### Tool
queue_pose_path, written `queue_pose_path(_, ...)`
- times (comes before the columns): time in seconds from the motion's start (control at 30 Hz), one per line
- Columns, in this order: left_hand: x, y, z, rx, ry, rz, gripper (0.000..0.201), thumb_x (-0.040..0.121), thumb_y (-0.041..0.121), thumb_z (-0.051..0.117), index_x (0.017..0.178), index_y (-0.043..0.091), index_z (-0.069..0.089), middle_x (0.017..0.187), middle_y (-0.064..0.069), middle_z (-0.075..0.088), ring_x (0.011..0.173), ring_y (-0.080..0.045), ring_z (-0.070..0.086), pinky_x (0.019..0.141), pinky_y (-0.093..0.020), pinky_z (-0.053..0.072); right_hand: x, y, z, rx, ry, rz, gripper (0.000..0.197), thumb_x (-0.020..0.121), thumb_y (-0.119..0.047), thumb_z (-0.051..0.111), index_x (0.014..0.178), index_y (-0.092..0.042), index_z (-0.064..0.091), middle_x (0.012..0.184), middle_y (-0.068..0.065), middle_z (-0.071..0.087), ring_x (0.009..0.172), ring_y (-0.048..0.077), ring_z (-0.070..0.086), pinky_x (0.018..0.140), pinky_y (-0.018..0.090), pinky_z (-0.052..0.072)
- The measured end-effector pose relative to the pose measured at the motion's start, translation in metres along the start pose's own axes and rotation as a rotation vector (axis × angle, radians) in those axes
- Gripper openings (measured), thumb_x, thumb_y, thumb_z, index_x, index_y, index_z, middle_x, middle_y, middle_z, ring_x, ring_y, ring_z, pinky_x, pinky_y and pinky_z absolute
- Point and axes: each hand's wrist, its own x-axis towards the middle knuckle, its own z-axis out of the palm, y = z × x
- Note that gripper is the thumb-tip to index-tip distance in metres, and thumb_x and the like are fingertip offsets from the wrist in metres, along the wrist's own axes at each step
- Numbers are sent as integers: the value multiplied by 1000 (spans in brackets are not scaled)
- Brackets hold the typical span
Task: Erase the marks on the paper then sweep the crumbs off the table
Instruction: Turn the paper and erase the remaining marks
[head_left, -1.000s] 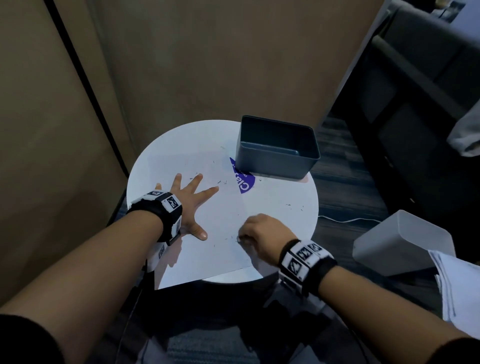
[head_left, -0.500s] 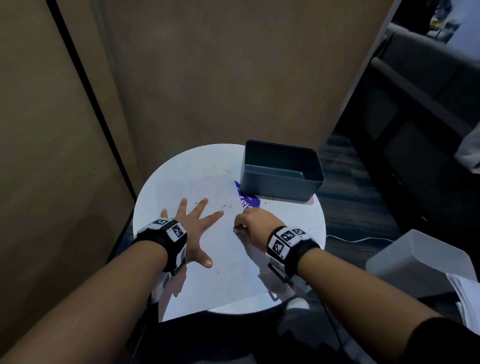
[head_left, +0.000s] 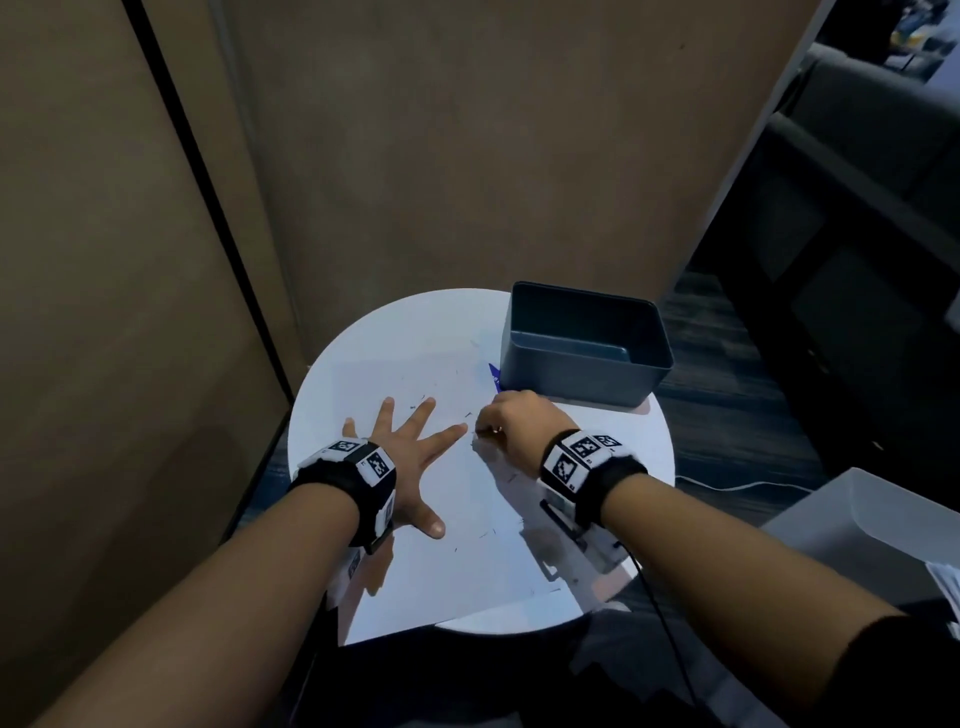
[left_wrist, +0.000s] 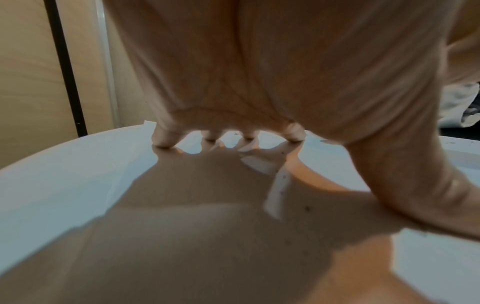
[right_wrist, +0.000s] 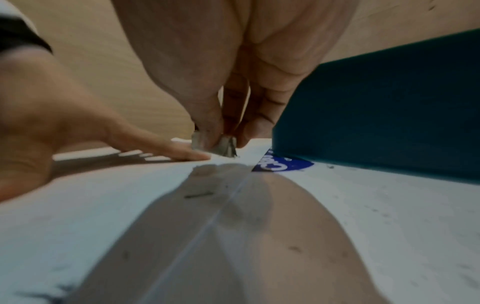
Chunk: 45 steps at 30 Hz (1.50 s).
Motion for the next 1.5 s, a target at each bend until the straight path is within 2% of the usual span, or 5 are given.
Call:
queue_pose_path(0.3, 4, -4, 5, -11, -2, -12, 130, 54, 79, 74, 137, 64, -24, 156, 12, -37, 146, -39, -28, 108, -75, -5, -42, -5, 10, -91, -260, -145, 24, 88, -19, 56, 104, -21, 74, 106, 2, 67, 98, 26, 60, 84, 37, 51)
queue_pose_path(0.47, 6, -5, -2, -9, 15, -6, 130, 54, 79, 74, 139, 64, -24, 158, 12, -34, 146, -40, -25, 109, -76, -2, -11, -7, -9, -14, -3, -48, 22, 92, -25, 57, 107, -18, 72, 106, 5, 65, 98, 26, 59, 81, 37, 50)
queue_pose_path(0.8, 3, -5, 1, -8, -26, -13, 132, 48, 86, 71, 139, 63, -22, 157, 11, -36, 146, -40, -27, 107, -77, -2, -96, -16, 50, 30, -65, -199, 17, 85, -25, 53, 89, -24, 69, 91, -4, 66, 77, 24, 58, 63, 36, 53)
queue_pose_path(1.33, 3, -4, -2, -12, -12, 13, 134, 44, 90, 68, 140, 63, -22, 158, 12, -34, 146, -41, -25, 107, -76, 1, -114, -24, 51, 12, -109, -160, 21, 83, -24, 50, 86, -24, 71, 87, -2, 66, 77, 29, 60, 61, 38, 54)
queue_pose_path(1.5, 4, -5, -1, -9, -18, -1, 133, 48, 85, 73, 140, 63, -22, 158, 12, -34, 147, -40, -24, 108, -76, 0, -72, -12, 19, 32, -28, -86, 19, 88, -25, 57, 97, -18, 72, 96, 5, 65, 91, 29, 61, 76, 40, 52)
